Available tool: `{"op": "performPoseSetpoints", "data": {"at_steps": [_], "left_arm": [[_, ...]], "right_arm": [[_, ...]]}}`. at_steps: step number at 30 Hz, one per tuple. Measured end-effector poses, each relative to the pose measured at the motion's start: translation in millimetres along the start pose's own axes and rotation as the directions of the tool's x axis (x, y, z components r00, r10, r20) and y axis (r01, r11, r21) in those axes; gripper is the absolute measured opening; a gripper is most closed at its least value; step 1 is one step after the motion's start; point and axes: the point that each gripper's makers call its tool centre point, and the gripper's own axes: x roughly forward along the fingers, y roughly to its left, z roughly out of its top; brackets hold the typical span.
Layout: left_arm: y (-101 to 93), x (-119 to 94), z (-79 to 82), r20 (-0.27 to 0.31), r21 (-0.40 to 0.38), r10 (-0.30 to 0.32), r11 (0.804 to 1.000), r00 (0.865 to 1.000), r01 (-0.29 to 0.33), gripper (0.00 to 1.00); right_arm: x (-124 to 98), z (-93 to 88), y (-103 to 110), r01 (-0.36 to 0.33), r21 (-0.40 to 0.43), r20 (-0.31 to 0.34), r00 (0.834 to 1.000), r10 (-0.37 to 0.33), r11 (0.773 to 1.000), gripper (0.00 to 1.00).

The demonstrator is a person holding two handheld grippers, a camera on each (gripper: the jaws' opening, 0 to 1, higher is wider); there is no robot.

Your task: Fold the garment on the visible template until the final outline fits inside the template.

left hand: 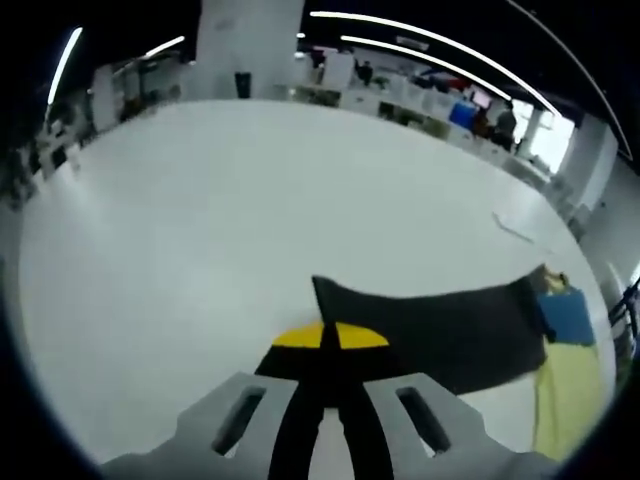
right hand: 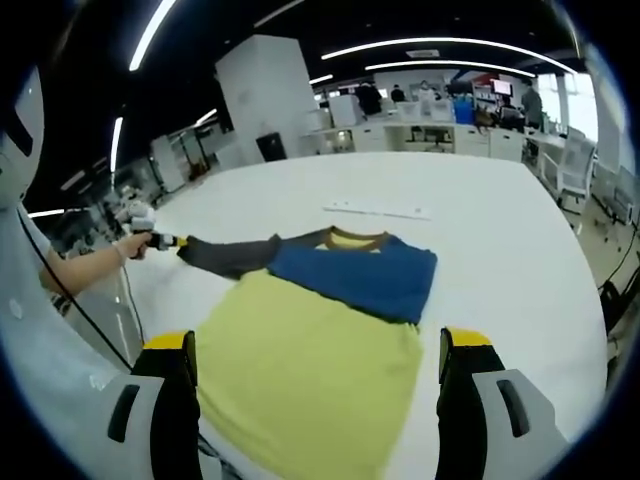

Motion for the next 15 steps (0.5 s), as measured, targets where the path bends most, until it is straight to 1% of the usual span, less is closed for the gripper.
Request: {"op": "performPoseSetpoints", "data": {"at_steps": [7, 12, 15], "left_arm": [[-10.8, -12, 3.3, 0.001, -0.005, -0.011, 1.000, 1.000, 0.011, 0.00], [-15.1, -22, 12.1, 0.018, -0.012, -0.016, 1.000, 1.000, 0.017, 0.00], [-22.2, -27, 15.7, 0.026, -0.004, -0.028, 1.000, 0.999, 0.028, 0.00]], "right_arm": [[-1, -2.8, 1, -0.014, 0.002, 0.005, 1.000, 0.014, 1.000, 1.00], [-3, -6.3, -2, -0.018, 0.009, 0.007, 1.000, 0.018, 1.000, 1.00], [-5, -6.2, -3, -0.019, 0.009, 0.014, 1.000, 0.019, 1.000, 1.00]]}}
